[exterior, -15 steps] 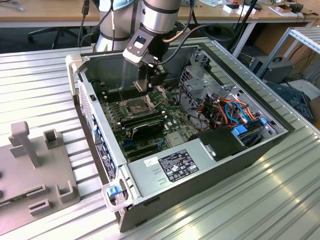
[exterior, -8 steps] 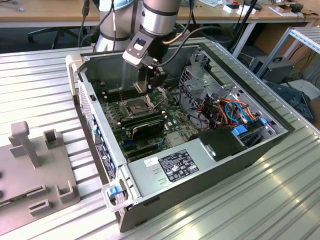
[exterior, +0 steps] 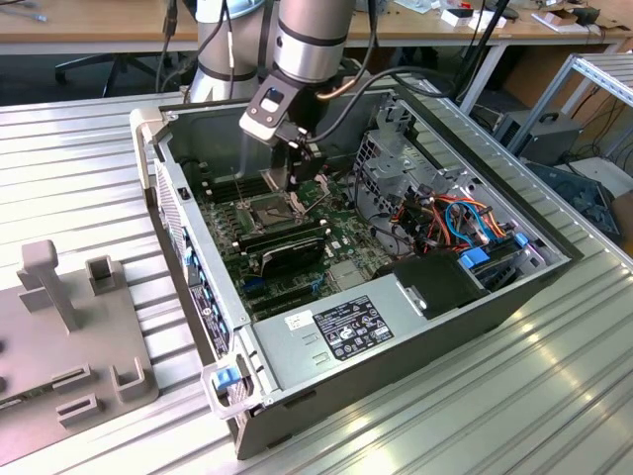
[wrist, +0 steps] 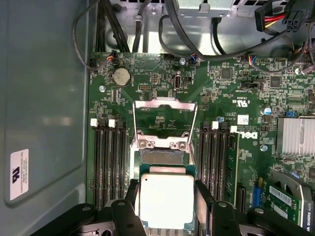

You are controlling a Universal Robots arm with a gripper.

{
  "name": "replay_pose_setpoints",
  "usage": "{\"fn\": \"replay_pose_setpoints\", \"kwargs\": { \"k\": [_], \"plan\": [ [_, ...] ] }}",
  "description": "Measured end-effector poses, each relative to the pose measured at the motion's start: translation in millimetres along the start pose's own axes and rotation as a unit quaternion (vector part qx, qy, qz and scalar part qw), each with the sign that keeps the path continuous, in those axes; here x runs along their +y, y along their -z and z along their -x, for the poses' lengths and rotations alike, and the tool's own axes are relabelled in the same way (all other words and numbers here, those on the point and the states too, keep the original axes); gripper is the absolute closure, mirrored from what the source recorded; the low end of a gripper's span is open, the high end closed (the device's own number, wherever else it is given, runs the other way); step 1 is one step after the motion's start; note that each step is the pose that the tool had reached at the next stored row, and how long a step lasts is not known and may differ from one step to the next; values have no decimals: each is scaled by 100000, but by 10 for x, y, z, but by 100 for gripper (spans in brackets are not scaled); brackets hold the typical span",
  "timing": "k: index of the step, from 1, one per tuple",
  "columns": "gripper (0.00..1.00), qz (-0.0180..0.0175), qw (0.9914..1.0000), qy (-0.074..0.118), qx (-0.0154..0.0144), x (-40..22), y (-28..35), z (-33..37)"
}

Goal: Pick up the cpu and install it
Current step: 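Place the cpu into insertion slot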

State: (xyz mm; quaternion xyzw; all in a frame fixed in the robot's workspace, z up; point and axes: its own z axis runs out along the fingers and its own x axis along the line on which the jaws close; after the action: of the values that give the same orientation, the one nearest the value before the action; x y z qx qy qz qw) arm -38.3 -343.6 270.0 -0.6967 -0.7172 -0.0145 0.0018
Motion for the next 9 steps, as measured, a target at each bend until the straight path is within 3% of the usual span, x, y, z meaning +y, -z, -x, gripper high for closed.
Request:
{"fn": "replay_pose_setpoints", "kwargs": {
  "k": [4,9],
  "plan": [
    [45,84,100000,38,-12,-6,-83,2],
    [45,79,100000,37,-32,-7,-90,2]
  ]
}}
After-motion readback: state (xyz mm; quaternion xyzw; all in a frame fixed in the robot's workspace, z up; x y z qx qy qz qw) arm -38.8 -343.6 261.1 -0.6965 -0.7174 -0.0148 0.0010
